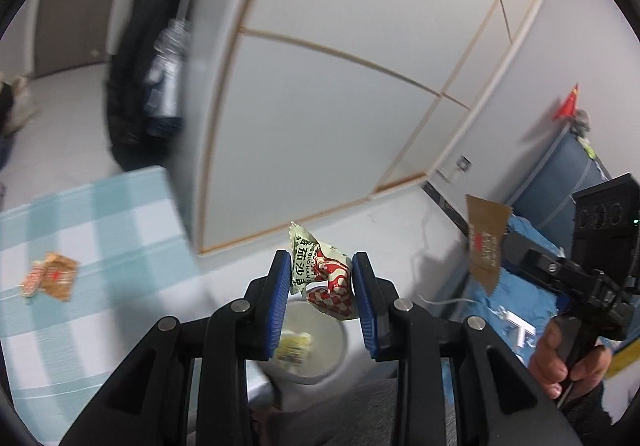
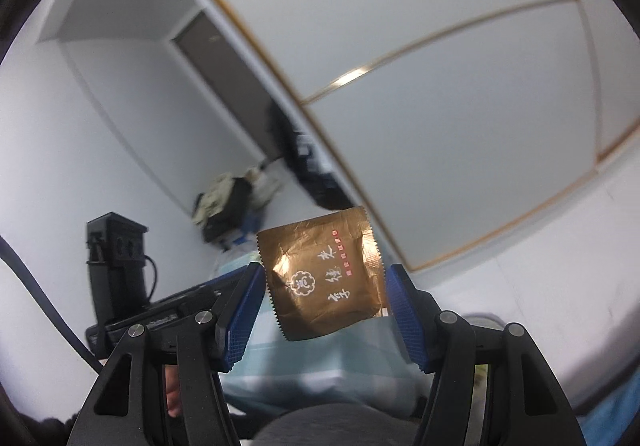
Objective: Collect trash
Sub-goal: 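Carry the brown and red-checked wrappers over the white wastebasket, then open both grippers over the wastebasket to drop both wrappers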
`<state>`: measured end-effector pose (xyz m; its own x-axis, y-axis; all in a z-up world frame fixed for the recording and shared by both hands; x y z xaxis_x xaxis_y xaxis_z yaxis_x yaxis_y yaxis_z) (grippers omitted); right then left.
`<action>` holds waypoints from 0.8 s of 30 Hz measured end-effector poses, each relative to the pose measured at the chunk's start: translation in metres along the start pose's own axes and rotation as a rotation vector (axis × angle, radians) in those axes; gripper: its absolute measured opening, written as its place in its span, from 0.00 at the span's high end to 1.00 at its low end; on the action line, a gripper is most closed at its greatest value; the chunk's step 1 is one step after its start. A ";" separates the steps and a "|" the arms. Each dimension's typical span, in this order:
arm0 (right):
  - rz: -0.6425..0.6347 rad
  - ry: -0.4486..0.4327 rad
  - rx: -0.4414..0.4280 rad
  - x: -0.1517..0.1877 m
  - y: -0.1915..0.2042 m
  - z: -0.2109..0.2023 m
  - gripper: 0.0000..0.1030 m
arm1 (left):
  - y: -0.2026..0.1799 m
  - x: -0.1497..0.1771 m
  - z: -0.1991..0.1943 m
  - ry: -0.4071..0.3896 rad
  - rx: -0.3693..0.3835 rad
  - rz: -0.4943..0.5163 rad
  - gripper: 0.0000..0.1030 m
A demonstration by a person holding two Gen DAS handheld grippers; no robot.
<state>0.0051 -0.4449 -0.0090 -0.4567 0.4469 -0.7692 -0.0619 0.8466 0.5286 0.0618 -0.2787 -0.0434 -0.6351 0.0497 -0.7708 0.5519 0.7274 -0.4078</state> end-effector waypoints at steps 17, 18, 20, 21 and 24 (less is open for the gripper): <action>0.201 0.237 0.285 0.103 -0.175 0.055 0.39 | -0.019 0.083 0.142 0.370 0.112 -0.143 0.74; 0.211 0.263 0.294 0.111 -0.184 0.063 0.39 | -0.016 0.089 0.145 0.386 0.108 -0.155 0.74; 0.224 0.304 0.307 0.130 -0.200 0.073 0.39 | -0.014 0.098 0.153 0.413 0.101 -0.168 0.74; 0.228 0.315 0.310 0.137 -0.204 0.074 0.39 | -0.015 0.100 0.157 0.421 0.095 -0.169 0.74; 0.256 0.373 0.317 0.166 -0.216 0.093 0.39 | -0.009 0.113 0.169 0.464 0.085 -0.185 0.74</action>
Point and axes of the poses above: each gripper's, at about its wrist camera, not at the fingertips, and z roughly the way its jaws point, y to its left, x to its underside, the point moved 9 cm from there along z, roughly the way its jaws point, and after that the axes turned 11 degrees about -y, right-handed, at the moved point
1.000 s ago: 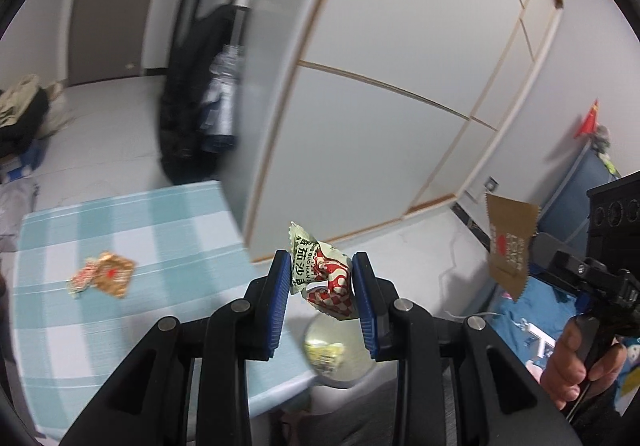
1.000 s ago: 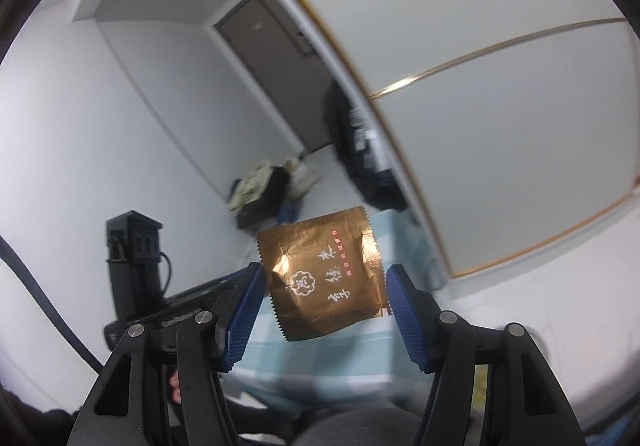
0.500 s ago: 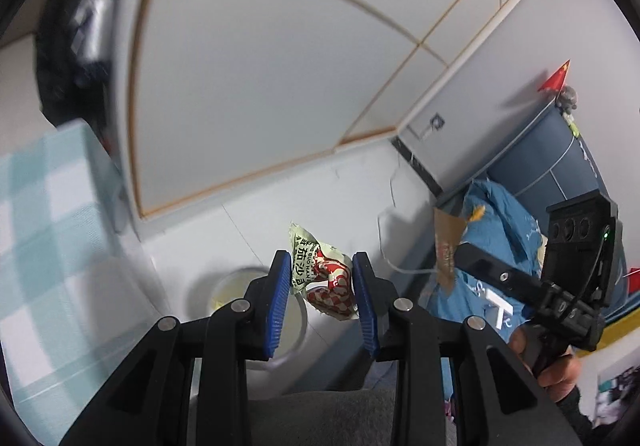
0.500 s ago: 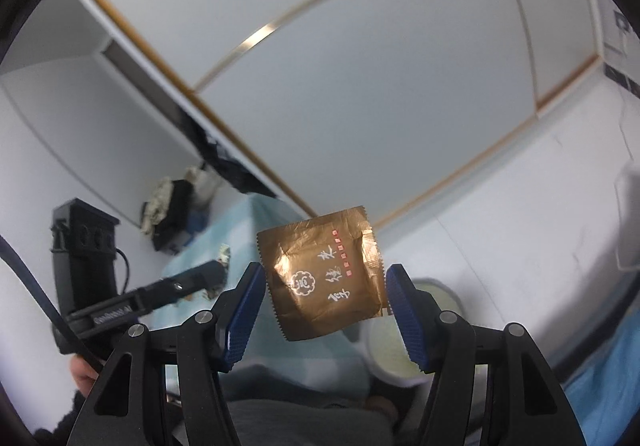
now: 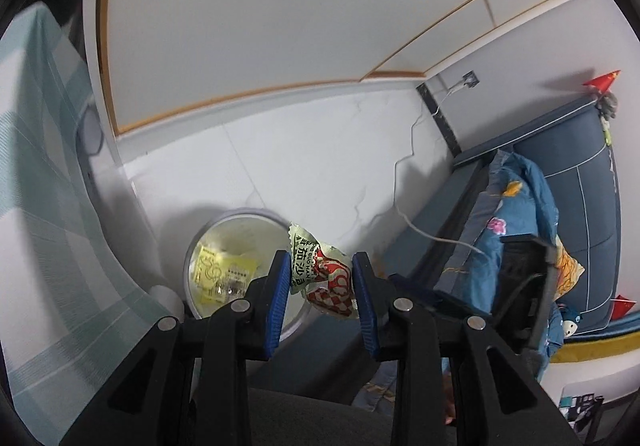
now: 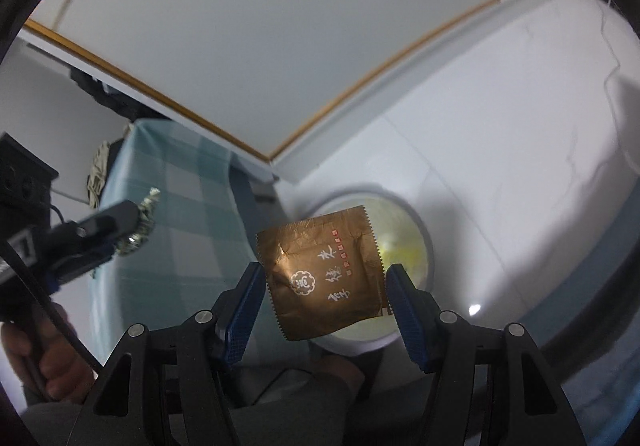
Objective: Collect trash
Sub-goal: 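Open both grippers over the wastebasket to drop both wrappers, then move both tools back over the last wrappers on the table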
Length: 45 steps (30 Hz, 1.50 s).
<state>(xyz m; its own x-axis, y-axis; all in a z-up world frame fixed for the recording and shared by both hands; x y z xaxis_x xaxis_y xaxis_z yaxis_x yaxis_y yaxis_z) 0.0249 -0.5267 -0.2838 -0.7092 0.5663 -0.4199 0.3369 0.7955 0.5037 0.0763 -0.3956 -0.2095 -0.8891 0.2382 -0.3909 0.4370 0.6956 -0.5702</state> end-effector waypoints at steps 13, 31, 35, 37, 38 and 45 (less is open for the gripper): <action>-0.028 0.151 0.022 0.039 -0.008 0.070 0.23 | 0.016 0.007 0.043 0.124 -0.017 -0.039 0.74; 0.031 0.010 0.107 0.028 -0.039 0.007 0.12 | 0.025 0.036 0.076 0.278 -0.118 -0.013 0.73; 0.020 -0.012 0.112 0.025 -0.036 0.002 0.12 | 0.022 0.043 0.079 0.320 -0.119 0.011 0.73; 0.025 -0.018 0.109 0.025 -0.035 0.004 0.12 | 0.022 0.044 0.078 0.332 -0.114 0.011 0.69; 0.027 -0.019 0.108 0.024 -0.034 0.003 0.12 | 0.022 0.045 0.078 0.335 -0.114 0.010 0.62; 0.037 -0.040 0.115 0.024 -0.033 -0.005 0.12 | 0.026 0.037 0.058 0.267 -0.137 0.014 0.38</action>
Point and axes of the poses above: each gripper's, at about its wrist camera, not at the fingertips, and z roughly the way its jaws point, y to its left, x to its underside, the point moved 9 cm from there along z, roughly the way its jaws point, and after that the axes turned 11 degrees about -y, right-handed, at the moved point
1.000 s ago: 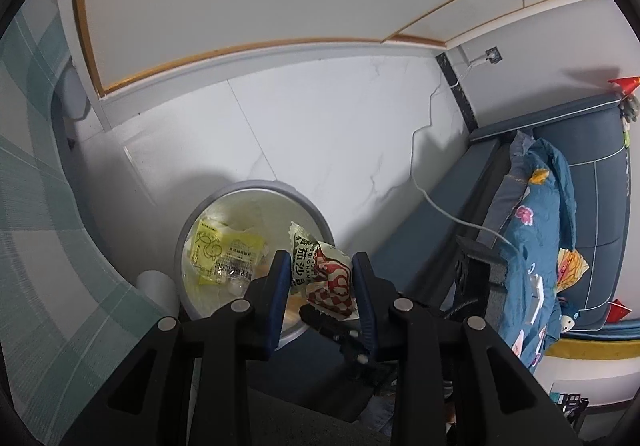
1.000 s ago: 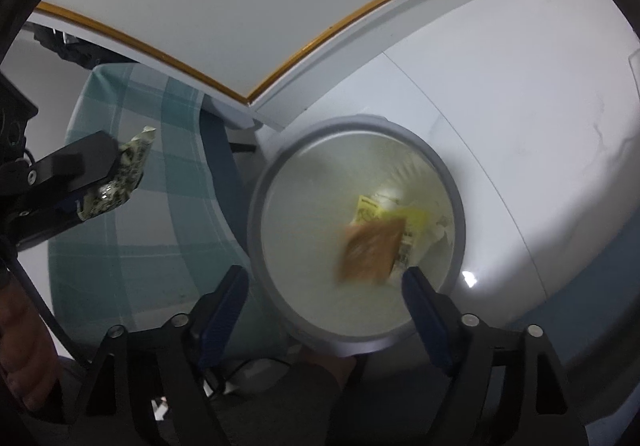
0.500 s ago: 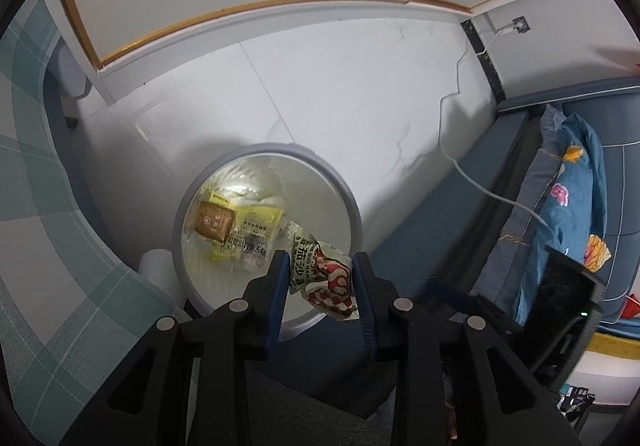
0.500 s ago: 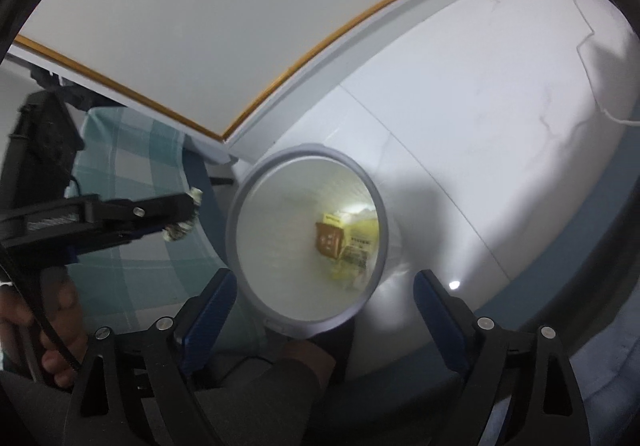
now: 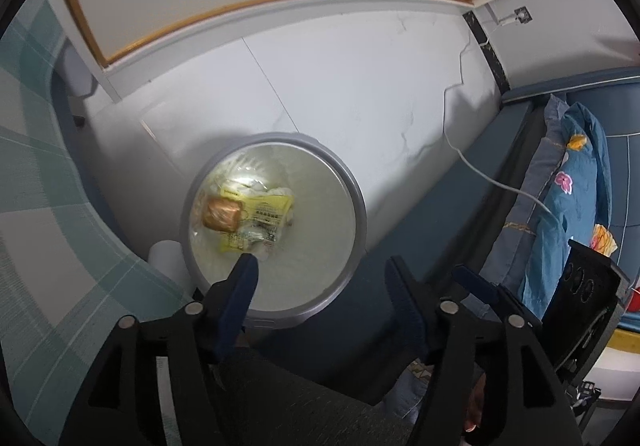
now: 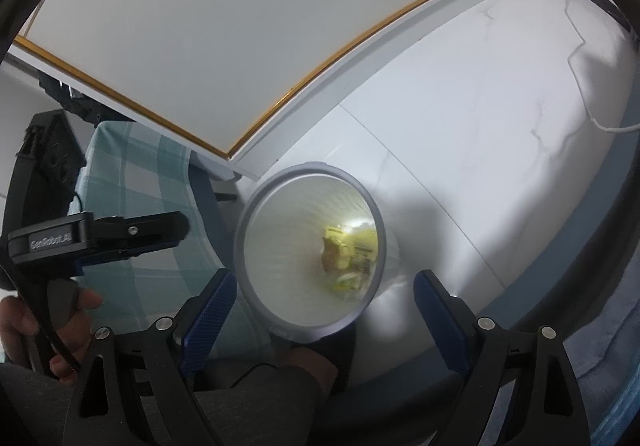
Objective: Collect trash
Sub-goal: 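Move both tools back over the last wrappers on the table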
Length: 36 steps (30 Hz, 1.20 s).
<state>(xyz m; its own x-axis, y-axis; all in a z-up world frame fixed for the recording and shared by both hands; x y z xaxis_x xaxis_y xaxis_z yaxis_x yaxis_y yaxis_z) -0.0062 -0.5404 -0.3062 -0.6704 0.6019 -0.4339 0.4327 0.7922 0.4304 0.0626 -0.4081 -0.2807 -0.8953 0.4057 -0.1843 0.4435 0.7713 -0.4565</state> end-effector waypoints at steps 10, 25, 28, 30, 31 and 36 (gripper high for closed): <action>-0.037 -0.089 -0.028 -0.025 0.035 -0.031 0.12 | 0.004 -0.008 -0.056 -0.198 -0.059 0.050 0.38; -0.211 -0.340 -0.118 -0.077 0.154 -0.119 0.07 | 0.032 -0.026 -0.206 -0.610 -0.192 0.061 0.38; -0.238 -0.377 -0.160 -0.081 0.184 -0.135 0.07 | 0.044 -0.023 -0.234 -0.672 -0.203 0.051 0.38; -0.252 -0.398 -0.194 -0.083 0.205 -0.144 0.06 | 0.051 -0.021 -0.247 -0.705 -0.217 0.046 0.37; -0.259 -0.406 -0.208 -0.083 0.214 -0.147 0.06 | 0.057 -0.020 -0.257 -0.728 -0.227 0.041 0.37; -0.326 -0.437 -0.277 -0.076 0.267 -0.158 0.05 | 0.086 -0.012 -0.294 -0.802 -0.261 0.004 0.37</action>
Point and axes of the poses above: each gripper's, at about its wrist camera, not at the fingertips, and z roughly the way its jaws point, y to its left, x to its underside, the point moved 9 cm from there along z, roughly the way its jaws point, and after that the axes turned 11 degrees about -y, right-handed, at the moved point
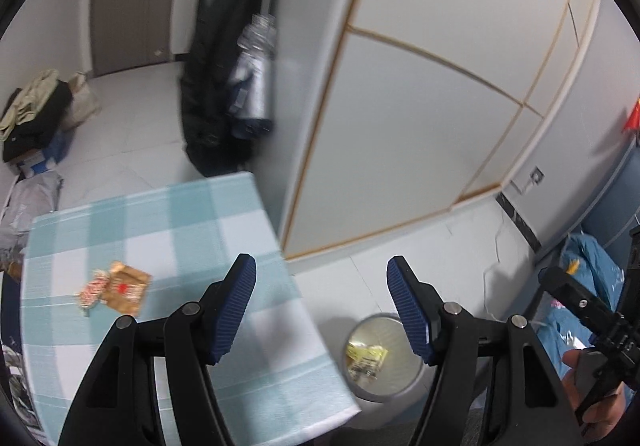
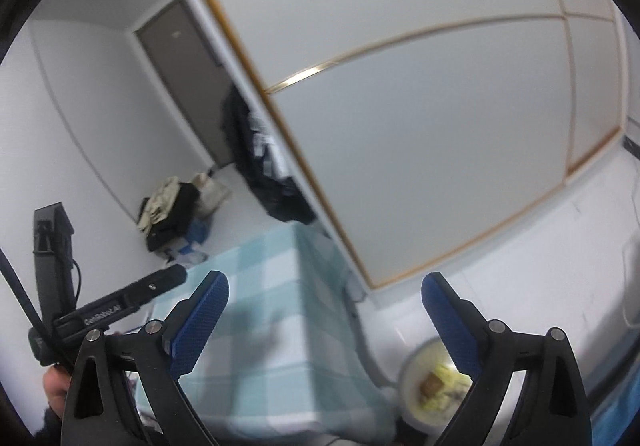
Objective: Collect trash
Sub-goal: 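Move both tools back over the last wrappers on the table, then grasp the gold heart wrapper with the right gripper and lift it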
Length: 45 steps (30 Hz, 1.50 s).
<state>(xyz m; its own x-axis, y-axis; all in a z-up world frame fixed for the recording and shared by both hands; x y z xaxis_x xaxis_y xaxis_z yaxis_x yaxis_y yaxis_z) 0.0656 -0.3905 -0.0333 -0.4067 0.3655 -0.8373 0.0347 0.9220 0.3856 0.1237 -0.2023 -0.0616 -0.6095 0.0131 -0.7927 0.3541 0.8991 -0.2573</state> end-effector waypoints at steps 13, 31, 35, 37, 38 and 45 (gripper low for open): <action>-0.084 0.049 -0.171 0.023 0.121 0.055 0.05 | 0.107 -0.024 -0.056 -0.092 -0.174 -0.035 0.37; -0.258 0.248 -0.289 0.089 0.229 0.169 0.05 | 0.247 -0.013 -0.064 -0.101 -0.391 -0.154 0.37; -0.292 0.340 -0.343 0.112 0.244 0.196 0.05 | 0.270 -0.016 -0.063 -0.113 -0.432 -0.169 0.26; -0.331 0.379 -0.361 0.125 0.249 0.208 0.05 | 0.279 -0.018 -0.056 -0.125 -0.443 -0.149 0.24; -0.361 0.403 -0.370 0.133 0.251 0.215 0.06 | 0.283 -0.017 -0.053 -0.126 -0.454 -0.136 0.23; -0.552 0.542 -0.433 0.184 0.263 0.239 0.06 | 0.313 0.009 -0.027 -0.013 -0.436 -0.234 0.23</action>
<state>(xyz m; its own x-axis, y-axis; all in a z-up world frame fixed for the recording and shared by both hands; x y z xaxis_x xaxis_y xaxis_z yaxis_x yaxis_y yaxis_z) 0.2178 -0.0501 -0.1788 -0.6438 -0.3289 -0.6909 -0.5980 0.7796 0.1861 0.2099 0.0913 -0.1340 -0.6271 -0.2145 -0.7489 -0.1233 0.9766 -0.1764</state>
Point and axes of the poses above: each gripper's, at about its wrist camera, not at the fingertips, and z roughly the way its jaws point, y to its left, x to its underside, the point moved 9 cm from there along z, roughly the way its jaws point, and after that the axes turned 11 degrees about -y, right-handed, at the moved point
